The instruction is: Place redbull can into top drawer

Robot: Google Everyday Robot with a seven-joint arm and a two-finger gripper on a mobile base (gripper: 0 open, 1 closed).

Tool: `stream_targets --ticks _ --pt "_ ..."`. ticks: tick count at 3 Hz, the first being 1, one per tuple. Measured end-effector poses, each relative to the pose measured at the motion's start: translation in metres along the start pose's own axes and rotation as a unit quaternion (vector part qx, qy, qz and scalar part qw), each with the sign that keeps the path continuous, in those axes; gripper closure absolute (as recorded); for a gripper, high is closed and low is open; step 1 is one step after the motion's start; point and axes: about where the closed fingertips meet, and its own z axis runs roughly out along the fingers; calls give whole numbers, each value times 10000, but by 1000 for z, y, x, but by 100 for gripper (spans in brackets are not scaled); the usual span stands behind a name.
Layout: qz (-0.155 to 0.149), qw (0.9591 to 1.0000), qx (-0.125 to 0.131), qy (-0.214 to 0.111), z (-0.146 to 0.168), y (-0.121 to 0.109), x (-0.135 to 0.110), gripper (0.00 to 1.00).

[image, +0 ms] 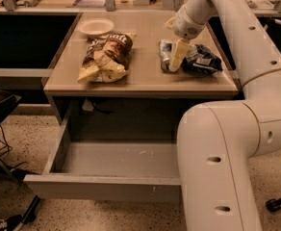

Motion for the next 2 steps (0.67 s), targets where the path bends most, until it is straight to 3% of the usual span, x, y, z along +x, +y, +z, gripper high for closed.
stream_targets --ticks 1,2 --pt "2 10000 38 -15 4 -3 -1 0" --pt "2 10000 38 -15 4 -3 -1 19"
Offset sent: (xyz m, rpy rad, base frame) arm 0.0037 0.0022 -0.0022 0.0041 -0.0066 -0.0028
